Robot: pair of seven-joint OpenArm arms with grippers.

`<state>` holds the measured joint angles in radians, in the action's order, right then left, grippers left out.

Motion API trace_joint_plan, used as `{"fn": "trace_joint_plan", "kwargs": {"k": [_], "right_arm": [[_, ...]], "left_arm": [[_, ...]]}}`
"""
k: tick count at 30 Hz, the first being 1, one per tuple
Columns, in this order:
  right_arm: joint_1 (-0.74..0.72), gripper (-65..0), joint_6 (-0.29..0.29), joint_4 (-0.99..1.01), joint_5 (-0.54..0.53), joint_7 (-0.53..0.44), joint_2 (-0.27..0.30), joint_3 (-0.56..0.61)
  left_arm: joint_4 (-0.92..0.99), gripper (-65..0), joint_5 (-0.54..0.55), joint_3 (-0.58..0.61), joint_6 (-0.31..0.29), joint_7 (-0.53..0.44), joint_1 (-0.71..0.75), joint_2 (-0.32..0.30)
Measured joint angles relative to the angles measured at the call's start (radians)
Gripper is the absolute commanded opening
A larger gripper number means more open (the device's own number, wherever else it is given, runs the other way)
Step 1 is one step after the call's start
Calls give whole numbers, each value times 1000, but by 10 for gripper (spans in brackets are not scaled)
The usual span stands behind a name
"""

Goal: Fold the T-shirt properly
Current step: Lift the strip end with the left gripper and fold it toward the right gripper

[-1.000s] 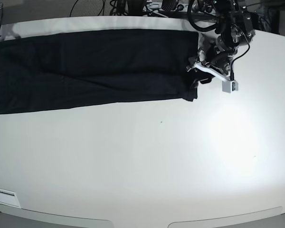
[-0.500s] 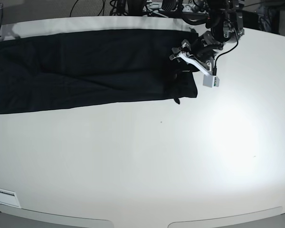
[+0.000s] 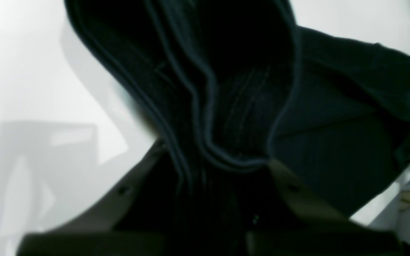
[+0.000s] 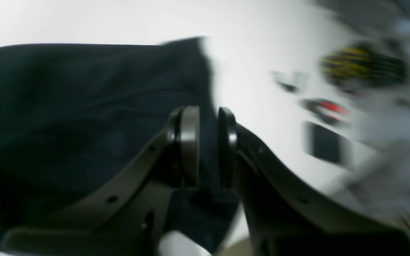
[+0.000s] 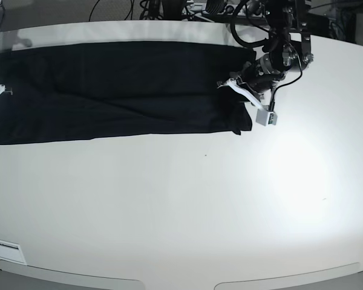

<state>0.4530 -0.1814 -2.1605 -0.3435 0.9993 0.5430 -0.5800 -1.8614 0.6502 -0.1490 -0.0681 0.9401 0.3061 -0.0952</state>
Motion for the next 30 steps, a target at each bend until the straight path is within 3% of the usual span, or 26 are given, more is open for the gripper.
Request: {"fn": "trace_joint_plan", "kwargs": {"k": [2, 4, 7, 12, 14, 18, 22, 30], "right_arm": [[0, -650, -111, 0, -165, -2, 0, 0], [1, -650, -198, 0, -308, -2, 0, 0], [1, -650, -227, -1, -391, -24, -8, 4], [-8, -650, -257, 106, -357, -154, -21, 137], [-39, -650, -270, 195, -261, -163, -37, 236], [-124, -650, -223, 391, -100, -244, -62, 370], [-212, -650, -197, 513, -26, -282, -61, 439], [-216, -650, -192, 525, -34, -282, -58, 447]], "left_arm": [[2, -650, 0, -30, -2, 3, -10, -47], [4, -650, -1, -68, 1, 3, -17, -99], [10, -650, 24, -122, 4, 14, -15, -178], [17, -650, 114, -142, -51, 41, -5, -261], [18, -650, 147, -141, -79, 56, -4, -274], [18, -650, 224, -141, -130, 73, -4, -281], [19, -650, 382, -141, -247, 135, -4, -283], [18, -650, 815, -141, -495, 217, -6, -278]]}}
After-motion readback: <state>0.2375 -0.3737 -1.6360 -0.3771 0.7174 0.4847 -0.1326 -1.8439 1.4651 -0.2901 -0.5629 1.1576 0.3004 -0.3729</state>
